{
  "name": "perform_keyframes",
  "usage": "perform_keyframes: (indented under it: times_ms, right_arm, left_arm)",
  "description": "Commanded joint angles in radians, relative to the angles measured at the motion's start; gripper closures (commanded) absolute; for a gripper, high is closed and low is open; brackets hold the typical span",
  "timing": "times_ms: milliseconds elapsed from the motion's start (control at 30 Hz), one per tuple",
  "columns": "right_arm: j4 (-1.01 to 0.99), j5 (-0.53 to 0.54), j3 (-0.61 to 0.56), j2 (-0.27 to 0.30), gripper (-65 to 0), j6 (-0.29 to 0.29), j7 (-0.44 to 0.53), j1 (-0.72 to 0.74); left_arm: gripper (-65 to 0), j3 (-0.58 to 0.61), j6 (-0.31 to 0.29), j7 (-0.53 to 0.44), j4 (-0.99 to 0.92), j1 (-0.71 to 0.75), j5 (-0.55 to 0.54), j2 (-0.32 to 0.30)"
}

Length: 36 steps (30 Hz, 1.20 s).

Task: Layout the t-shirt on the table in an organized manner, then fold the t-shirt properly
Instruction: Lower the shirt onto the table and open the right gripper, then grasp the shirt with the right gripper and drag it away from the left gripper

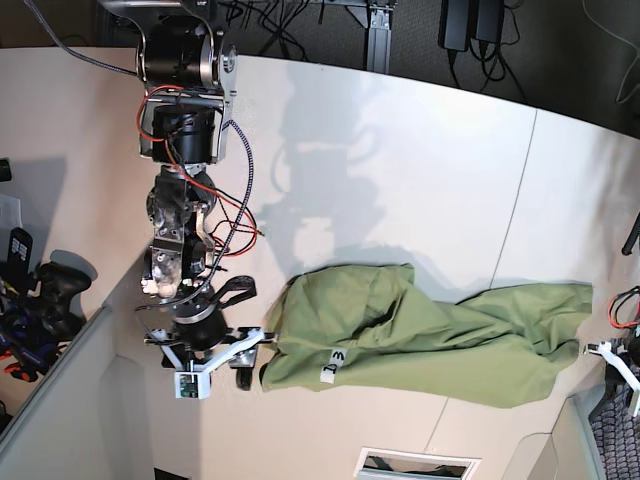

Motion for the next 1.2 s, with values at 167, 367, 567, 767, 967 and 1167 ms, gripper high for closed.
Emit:
perform_keyframes:
  times_ms: [167,367,567,767,967,1167]
  right_arm:
    - [-0.028,0.019,0.081,0.013,-34.9,-0.058,0.004,0.038]
    - [-0.213,0.1,0.035,0.005,-34.9,-0.024,0.004,0.033]
    - [-0.189,0.163,-0.066,-0.036,-34.9,-0.014,-0.016,-0.026]
    - [-0.08,0.173,-0.121,-0.114,-34.9,-0.01,-0.018,-0.095]
    - [-0.075,0.168,-0.156,-0.183,-34.9,-0.009,-0.018,-0.109]
    - [-0.07,0.164,-0.173,-0.211,-34.9,0.002,-0.018,-0.109]
  left_arm:
    - [-26.9,-0.008,0.01,-0.022,0.041,-0.025,-0.018,-0.02]
    - [-26.9,-0.008,0.007,-0.026,0.023,0.002,-0.028,0.036]
    - [-26.9,-0.008,0.007,-0.04,-0.089,0.004,-0.015,0.09]
    - [-26.9,-0.008,0.0,-0.135,-0.24,0.003,0.023,0.093]
    - [-26.9,-0.008,0.0,-0.176,-0.328,0.003,0.028,0.093]
    - [-26.9,-0.008,0.0,-0.192,-0.356,0.003,0.027,0.096]
